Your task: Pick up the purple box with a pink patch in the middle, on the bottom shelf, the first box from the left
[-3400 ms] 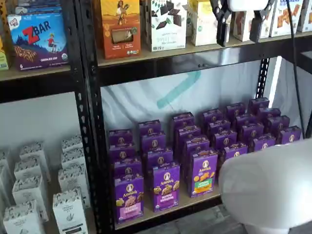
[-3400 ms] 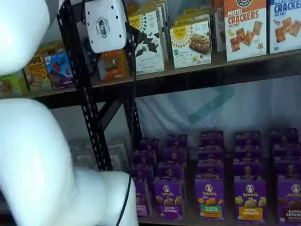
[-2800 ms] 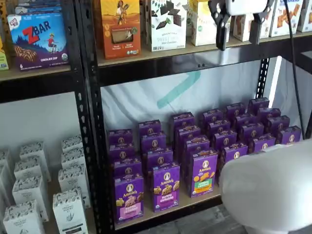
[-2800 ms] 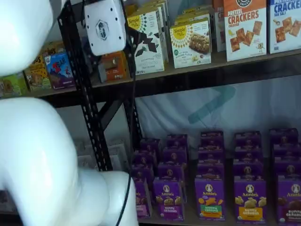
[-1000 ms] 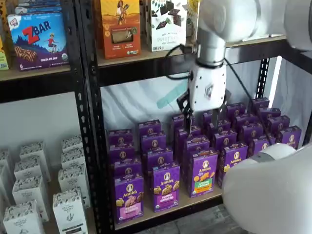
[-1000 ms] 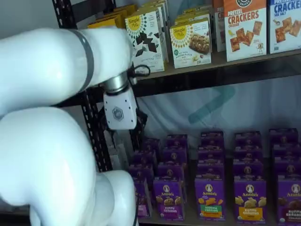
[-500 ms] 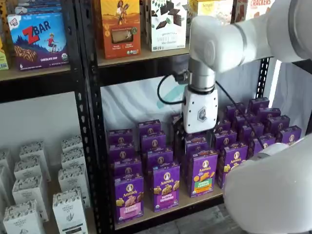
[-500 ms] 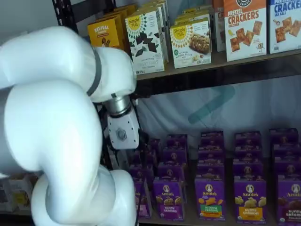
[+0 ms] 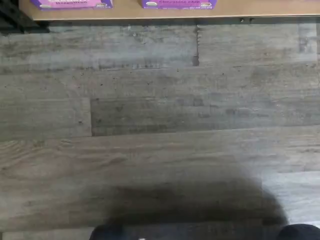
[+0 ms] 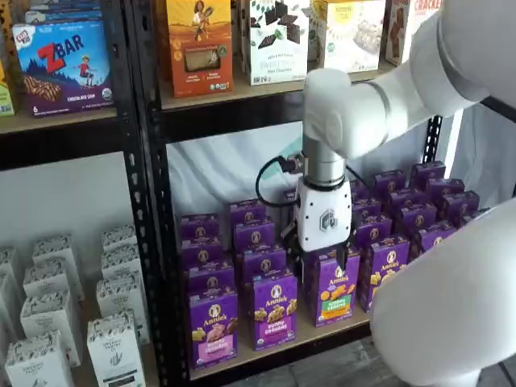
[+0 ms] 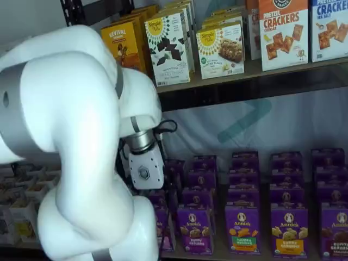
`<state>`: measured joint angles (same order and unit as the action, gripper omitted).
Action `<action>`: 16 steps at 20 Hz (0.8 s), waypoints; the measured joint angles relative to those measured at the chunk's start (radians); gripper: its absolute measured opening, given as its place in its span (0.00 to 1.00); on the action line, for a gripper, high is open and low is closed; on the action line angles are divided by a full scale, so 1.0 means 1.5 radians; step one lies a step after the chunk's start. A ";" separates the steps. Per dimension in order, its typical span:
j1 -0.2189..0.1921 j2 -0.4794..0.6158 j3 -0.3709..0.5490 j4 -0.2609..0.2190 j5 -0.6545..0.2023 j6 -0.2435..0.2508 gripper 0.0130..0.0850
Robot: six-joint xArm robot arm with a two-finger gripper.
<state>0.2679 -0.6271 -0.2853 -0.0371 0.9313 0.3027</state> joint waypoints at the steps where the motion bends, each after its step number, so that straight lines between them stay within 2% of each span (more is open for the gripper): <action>1: 0.001 0.011 0.003 -0.002 -0.015 0.003 1.00; 9: 0.010 0.114 0.011 -0.007 -0.138 0.018 1.00; 16: 0.023 0.211 -0.014 0.013 -0.207 0.015 1.00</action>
<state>0.3020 -0.3112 -0.3069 -0.0175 0.6204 0.3259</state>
